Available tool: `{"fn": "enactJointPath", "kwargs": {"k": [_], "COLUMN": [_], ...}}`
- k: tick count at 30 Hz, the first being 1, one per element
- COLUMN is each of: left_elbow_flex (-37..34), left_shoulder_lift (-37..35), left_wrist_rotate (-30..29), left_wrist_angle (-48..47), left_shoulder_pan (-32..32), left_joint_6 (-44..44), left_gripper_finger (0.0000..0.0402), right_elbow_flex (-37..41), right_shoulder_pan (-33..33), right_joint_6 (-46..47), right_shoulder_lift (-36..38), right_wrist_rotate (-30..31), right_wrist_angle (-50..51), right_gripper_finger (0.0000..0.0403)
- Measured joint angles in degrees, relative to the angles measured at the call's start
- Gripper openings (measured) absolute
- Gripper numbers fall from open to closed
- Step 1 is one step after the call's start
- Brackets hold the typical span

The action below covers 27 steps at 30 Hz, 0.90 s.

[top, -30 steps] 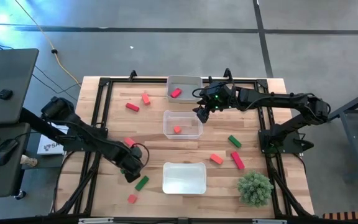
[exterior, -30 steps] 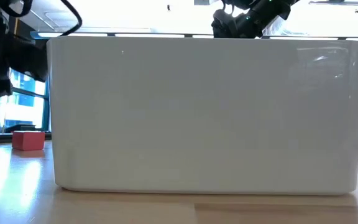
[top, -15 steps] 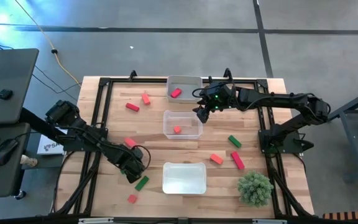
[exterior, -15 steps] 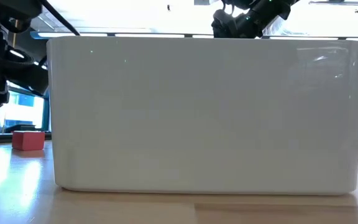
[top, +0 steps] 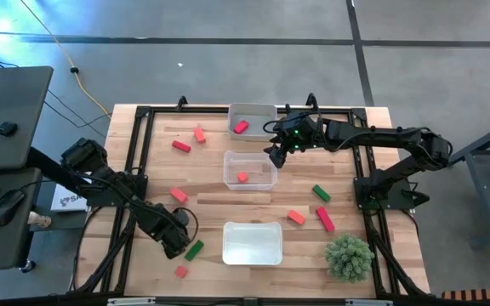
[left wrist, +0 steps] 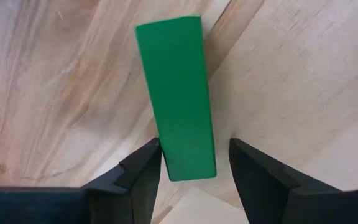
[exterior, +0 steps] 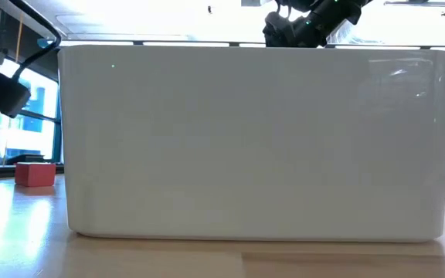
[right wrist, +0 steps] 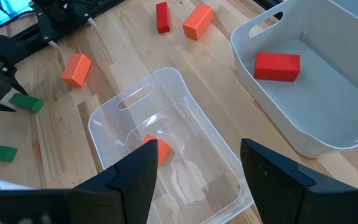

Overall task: Sort & place blocks by color
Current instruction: Put the center left green block into the white bin

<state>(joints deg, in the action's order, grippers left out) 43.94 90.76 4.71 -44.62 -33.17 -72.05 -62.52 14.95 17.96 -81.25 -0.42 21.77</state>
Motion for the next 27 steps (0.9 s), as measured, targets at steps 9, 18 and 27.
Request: {"fn": "enactJointPath", "kwargs": {"k": [9,18,27], "left_elbow_flex": [0.0,0.0,3.8], "left_shoulder_lift": [0.0,-0.1,0.2], "left_wrist_rotate": [-1.6,-2.8,-10.2], "left_wrist_angle": [-0.4,-0.7,-0.5], "left_shoulder_pan": [0.1,0.1,0.6], "left_joint_6": [1.5,3.3,5.9], "left_gripper_finger": [0.0108,0.0078,0.0078], "right_elbow_flex": [0.0,0.0,0.0], "right_shoulder_pan": [0.0,0.0,-0.3], "right_joint_6": [0.0,0.2,7.6], "right_shoulder_lift": [0.0,0.0,0.0], "right_wrist_rotate": [0.1,-0.2,-10.4], "right_wrist_angle": [0.0,0.0,-2.1], "right_gripper_finger": [0.0216,0.0216,0.0216]}}
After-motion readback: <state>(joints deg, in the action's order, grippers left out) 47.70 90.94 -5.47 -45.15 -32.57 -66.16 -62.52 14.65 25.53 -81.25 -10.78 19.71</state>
